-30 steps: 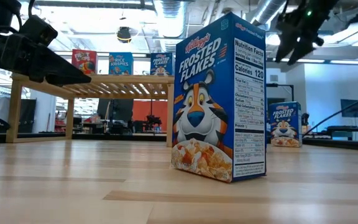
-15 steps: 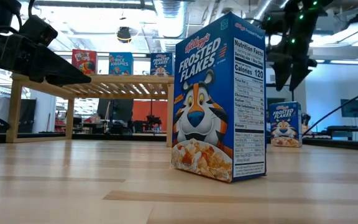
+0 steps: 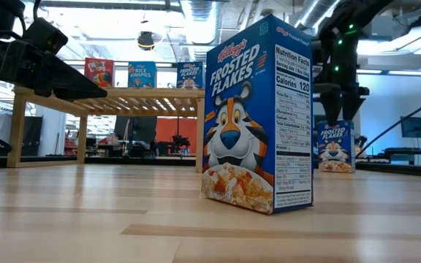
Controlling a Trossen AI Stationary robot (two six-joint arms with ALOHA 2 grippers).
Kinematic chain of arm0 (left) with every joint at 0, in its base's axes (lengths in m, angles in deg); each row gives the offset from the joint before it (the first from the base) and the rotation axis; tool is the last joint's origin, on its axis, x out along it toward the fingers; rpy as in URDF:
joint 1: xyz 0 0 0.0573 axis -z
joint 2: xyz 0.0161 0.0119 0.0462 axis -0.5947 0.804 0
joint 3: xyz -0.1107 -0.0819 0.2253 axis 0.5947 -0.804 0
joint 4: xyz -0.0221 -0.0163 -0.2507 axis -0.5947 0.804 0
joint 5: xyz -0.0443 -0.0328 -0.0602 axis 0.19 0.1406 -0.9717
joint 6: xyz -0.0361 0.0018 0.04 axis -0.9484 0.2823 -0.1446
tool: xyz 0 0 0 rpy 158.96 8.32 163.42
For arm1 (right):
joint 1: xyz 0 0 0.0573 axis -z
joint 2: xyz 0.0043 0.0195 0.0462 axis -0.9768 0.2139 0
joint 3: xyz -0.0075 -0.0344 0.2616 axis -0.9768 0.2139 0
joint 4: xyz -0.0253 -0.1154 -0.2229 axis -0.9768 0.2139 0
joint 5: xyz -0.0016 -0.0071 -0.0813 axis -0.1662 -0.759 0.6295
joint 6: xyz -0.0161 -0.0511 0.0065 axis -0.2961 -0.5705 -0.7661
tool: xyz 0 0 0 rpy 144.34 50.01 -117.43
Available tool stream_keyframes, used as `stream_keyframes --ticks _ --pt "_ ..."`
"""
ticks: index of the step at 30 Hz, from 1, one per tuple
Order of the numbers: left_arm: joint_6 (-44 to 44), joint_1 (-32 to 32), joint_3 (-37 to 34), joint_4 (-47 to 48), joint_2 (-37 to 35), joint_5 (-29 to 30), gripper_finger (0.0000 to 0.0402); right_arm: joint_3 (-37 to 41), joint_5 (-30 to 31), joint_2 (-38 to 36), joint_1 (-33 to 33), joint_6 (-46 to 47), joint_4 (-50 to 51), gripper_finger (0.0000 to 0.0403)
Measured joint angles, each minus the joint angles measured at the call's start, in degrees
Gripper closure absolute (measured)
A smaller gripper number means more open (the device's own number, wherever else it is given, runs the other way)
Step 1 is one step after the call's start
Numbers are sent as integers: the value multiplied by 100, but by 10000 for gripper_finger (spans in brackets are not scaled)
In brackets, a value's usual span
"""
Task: Stack cereal on shelf
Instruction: Put the top dark blue cereal box the aligned with the other dark blue cereal box on the shelf
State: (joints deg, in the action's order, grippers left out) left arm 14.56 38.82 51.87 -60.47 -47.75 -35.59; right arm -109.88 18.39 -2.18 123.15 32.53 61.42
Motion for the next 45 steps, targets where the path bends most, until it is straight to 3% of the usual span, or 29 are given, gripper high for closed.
stream_keyframes --ticks 5,14,28,35,45 --pt "-62 0 0 -7 0 -2 143 0 -93 258 1 -2 63 49" --pt "-1 0 -1 9 2 -2 143 0 -211 325 -14 86 123 128" --pt "-32 0 0 -2 2 -2 143 -4 -445 186 -10 227 360 218" --pt "-78 0 0 -4 0 -2 143 -301 -619 151 -254 492 609 226" --pt "-1 0 -2 9 2 -2 143 -1662 -609 147 -1218 905 1024 226"
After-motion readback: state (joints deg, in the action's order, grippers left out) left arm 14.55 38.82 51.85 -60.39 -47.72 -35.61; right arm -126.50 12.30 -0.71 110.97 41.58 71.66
